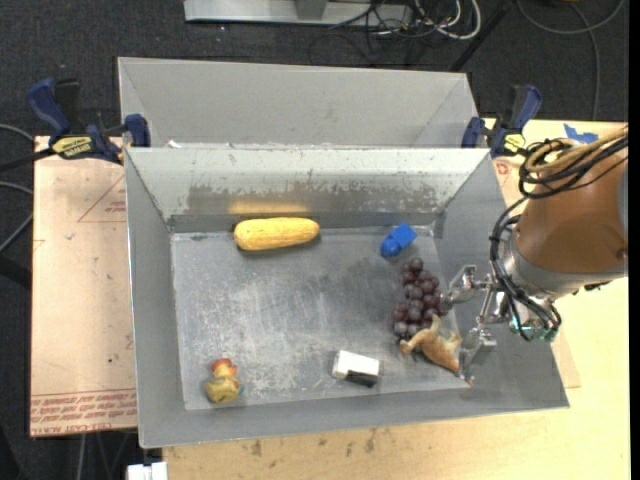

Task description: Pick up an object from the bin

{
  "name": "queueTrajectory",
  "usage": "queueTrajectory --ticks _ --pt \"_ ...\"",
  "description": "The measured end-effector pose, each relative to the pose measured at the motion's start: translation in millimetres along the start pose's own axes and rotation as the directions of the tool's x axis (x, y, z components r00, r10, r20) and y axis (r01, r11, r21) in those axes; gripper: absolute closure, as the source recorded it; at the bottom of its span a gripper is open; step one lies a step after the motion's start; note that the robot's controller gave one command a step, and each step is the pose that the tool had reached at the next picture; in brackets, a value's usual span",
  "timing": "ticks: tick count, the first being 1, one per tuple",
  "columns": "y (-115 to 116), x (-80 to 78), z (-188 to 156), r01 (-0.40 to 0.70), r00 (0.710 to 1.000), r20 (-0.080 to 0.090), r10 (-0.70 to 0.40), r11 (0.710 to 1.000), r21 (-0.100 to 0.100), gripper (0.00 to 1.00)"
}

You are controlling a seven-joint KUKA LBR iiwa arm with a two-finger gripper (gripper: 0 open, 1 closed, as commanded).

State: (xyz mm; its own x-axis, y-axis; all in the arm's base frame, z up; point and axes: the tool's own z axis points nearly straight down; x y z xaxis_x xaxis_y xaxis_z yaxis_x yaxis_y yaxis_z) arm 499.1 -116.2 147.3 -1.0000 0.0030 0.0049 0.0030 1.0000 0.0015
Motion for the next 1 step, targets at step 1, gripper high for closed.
queueTrajectory --ticks 1 --pt "0.3 -1.1 -2.9 0.003 1.000 0.005 -0.003 1.000 0.001 0.00"
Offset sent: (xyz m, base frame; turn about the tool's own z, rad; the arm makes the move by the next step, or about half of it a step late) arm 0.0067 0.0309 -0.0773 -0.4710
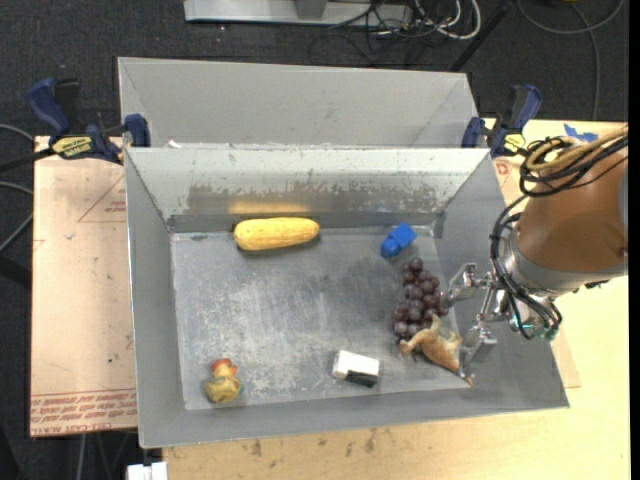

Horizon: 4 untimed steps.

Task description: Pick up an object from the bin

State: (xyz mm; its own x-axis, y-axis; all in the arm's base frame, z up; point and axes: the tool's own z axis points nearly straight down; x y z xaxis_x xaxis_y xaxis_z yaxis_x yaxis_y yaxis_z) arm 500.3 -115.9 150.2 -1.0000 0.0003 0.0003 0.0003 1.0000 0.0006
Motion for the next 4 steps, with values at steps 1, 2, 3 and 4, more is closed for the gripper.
queueTrajectory --ticks 1,2,3,4 --pt "31 -7.5 78 0.451 0.893 0.002 -0.451 0.893 0.001 1.00" --pt "31 -7.5 78 0.452 0.892 0.002 -0.452 0.892 0.002 1.00" --pt "55 -4.7 36 0.450 0.893 -0.006 -0.450 0.893 -0.004 1.00" --pt "48 15.2 -15 0.487 0.873 0.000 -0.487 0.873 -0.003 1.00"
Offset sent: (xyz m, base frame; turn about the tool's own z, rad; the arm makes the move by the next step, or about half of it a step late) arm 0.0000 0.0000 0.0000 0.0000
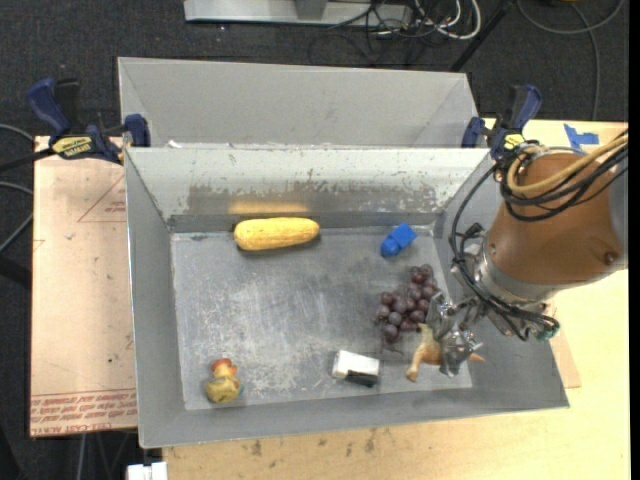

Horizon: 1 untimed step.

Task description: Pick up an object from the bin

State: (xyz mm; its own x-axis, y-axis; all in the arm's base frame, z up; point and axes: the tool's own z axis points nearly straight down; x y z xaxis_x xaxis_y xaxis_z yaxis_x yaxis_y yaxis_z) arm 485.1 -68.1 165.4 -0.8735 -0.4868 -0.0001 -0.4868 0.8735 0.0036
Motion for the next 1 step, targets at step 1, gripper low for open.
queueTrajectory --ticks 1 --pt "10.1 -27.9 -50.9 -0.023 1.000 -0.001 0.023 1.000 0.003 1.00"
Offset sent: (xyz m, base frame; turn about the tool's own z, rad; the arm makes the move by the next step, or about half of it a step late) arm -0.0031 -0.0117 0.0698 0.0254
